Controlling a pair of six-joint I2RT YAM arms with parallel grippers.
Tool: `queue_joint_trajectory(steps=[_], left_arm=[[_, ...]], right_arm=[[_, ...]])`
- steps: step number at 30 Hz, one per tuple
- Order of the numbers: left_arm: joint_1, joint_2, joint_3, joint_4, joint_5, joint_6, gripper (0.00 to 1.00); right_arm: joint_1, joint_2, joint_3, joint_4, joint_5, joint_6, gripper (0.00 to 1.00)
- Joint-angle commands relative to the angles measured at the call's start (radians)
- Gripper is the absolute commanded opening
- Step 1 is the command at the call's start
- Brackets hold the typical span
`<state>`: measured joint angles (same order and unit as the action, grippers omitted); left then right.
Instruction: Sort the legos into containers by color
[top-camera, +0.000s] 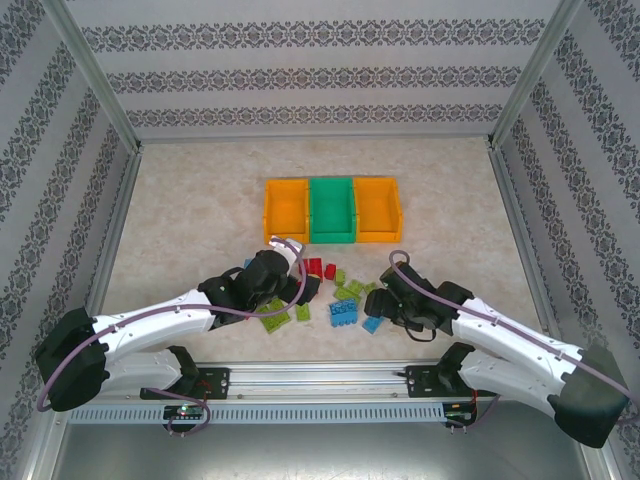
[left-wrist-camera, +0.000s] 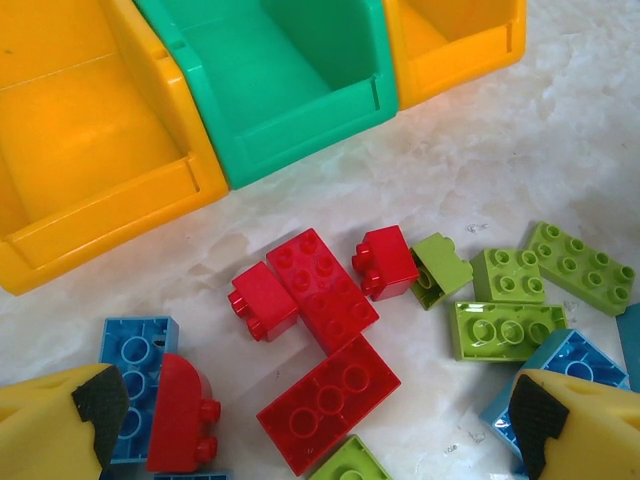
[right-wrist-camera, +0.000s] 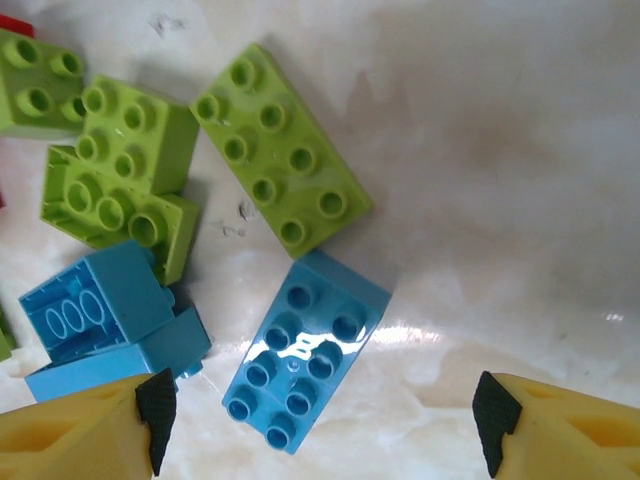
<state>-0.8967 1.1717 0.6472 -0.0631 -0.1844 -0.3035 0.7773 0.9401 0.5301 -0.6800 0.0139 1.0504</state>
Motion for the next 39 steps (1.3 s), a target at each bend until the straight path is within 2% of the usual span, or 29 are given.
queue_joint_trajectory(steps=[1,20,30,39], left_arm=[[-0.013,-0.012,-0.018,0.043,-0.012,0.047,0.99],[-0.014,-0.059,-0.090,0.105,-0.006,0.090,0.99],[-0.013,-0.112,-0.134,0.115,-0.031,0.092,0.99],[-0.012,-0.121,-0.135,0.111,-0.038,0.095,0.99]], right_arm=[[0.042,0.032,-0.017,-0.004,0.029,0.147,0.80],[0.057,0.252,0.054,0.069,0.040,0.210,0.75],[0.059,0.339,0.087,0.060,0.022,0.180,0.59],[0.060,0.356,0.083,0.038,0.035,0.163,0.35]])
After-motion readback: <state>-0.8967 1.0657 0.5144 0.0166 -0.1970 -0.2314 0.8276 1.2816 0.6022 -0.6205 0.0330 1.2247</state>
